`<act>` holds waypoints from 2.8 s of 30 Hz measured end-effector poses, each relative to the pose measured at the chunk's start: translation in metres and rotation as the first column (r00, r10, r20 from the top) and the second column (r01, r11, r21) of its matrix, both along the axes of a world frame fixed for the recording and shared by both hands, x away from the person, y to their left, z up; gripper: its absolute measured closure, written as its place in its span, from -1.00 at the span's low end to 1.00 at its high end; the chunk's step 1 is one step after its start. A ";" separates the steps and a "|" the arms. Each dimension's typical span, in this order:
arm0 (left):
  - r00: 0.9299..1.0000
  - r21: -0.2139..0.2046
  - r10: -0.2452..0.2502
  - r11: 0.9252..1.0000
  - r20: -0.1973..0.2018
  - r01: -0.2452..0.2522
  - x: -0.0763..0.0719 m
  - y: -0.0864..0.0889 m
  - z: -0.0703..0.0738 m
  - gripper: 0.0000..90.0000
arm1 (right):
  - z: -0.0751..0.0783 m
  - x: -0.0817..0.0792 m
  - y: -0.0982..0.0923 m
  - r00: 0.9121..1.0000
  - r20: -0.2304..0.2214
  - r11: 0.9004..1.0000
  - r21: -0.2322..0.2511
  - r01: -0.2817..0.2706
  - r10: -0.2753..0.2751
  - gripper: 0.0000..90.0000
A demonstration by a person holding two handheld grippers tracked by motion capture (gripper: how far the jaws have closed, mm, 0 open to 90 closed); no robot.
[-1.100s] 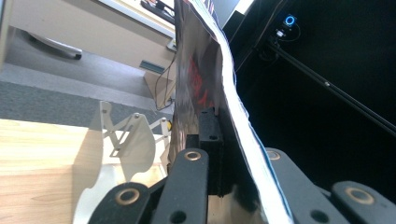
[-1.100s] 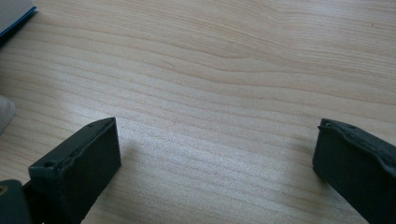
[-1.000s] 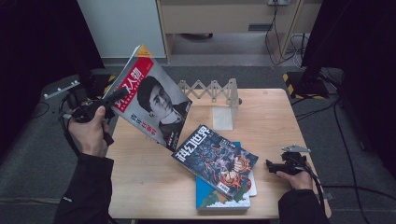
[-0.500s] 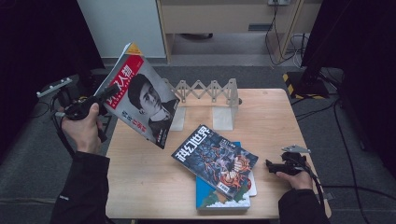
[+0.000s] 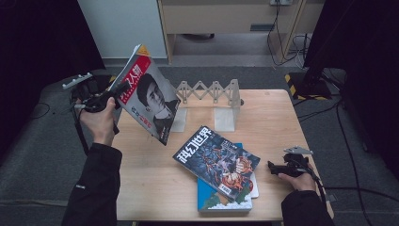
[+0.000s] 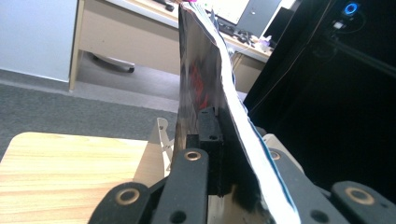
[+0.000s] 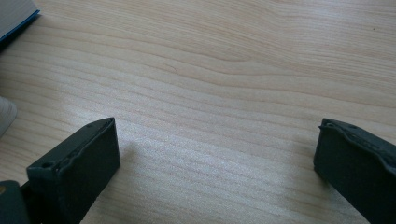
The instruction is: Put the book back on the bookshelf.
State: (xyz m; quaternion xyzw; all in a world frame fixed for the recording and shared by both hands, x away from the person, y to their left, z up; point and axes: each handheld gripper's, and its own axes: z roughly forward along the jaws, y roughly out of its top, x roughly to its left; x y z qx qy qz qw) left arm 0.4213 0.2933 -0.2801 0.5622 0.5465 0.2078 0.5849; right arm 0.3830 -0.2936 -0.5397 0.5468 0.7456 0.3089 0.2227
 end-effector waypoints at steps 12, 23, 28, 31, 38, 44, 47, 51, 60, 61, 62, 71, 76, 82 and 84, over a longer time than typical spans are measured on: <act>0.999 0.104 0.043 0.994 -0.016 -0.041 0.023 -0.021 -0.013 0.92 | 0.000 0.000 0.000 1.000 -0.001 1.000 0.001 0.001 -0.001 -0.99; 0.997 0.167 0.075 0.984 -0.028 -0.069 0.042 -0.036 -0.030 0.92 | 0.000 0.000 0.000 1.000 -0.002 1.000 0.002 0.003 -0.003 -0.99; 0.995 0.198 0.090 0.977 -0.033 -0.082 0.049 -0.043 -0.039 0.92 | 0.000 0.000 0.000 1.000 0.001 1.000 0.000 0.002 -0.002 -0.99; 0.995 0.197 0.096 0.977 -0.038 -0.086 0.051 -0.044 -0.043 0.92 | 0.000 0.000 0.000 1.000 0.002 1.000 0.001 0.003 -0.003 -0.99; 0.995 0.214 0.080 0.974 -0.053 -0.067 0.051 -0.045 -0.054 0.92 | 0.000 0.000 0.000 1.000 0.001 1.000 0.002 0.005 -0.005 -0.99; 0.996 0.215 0.067 0.975 -0.057 -0.053 0.047 -0.042 -0.057 0.91 | 0.000 0.000 0.000 1.000 -0.001 1.000 0.003 0.005 -0.005 -0.99; 0.995 0.229 0.047 0.973 -0.083 -0.027 0.045 -0.040 -0.056 0.90 | 0.000 0.000 0.000 1.000 0.000 1.000 0.002 0.005 -0.005 -0.99; 0.993 0.248 0.023 0.969 -0.120 0.008 0.043 -0.038 -0.055 0.86 | 0.000 0.000 0.000 1.000 0.002 1.000 0.001 0.004 -0.004 -0.99; 0.982 0.273 0.005 0.961 -0.188 0.047 0.055 -0.038 -0.043 0.67 | 0.000 0.000 0.000 1.000 -0.001 1.000 0.003 0.005 -0.005 -0.99; 0.982 0.273 0.005 0.961 -0.188 0.047 0.055 -0.038 -0.043 0.67 | 0.000 0.000 0.000 1.000 -0.001 1.000 0.003 0.005 -0.005 -0.99; 0.977 0.285 0.004 0.957 -0.215 0.059 0.060 -0.040 -0.041 0.67 | 0.000 0.000 0.000 1.000 0.000 1.000 0.002 0.004 -0.004 -0.99; 0.968 0.342 0.069 0.940 -0.241 0.018 0.068 -0.051 -0.035 0.91 | 0.000 0.000 0.000 1.000 0.000 1.000 0.002 0.000 0.000 -0.99; 0.974 0.373 0.130 0.926 -0.186 -0.052 0.065 -0.061 -0.037 0.92 | 0.000 0.000 0.000 1.000 0.001 1.000 0.001 -0.003 0.003 -0.99; 0.976 0.424 0.174 0.900 -0.134 -0.102 0.070 -0.076 -0.038 0.92 | 0.000 0.000 0.000 1.000 0.000 1.000 0.000 -0.006 0.006 -0.99; 0.974 0.432 0.186 0.895 -0.130 -0.113 0.072 -0.080 -0.038 0.92 | 0.000 0.000 0.000 1.000 0.000 1.000 0.000 -0.007 0.007 -0.99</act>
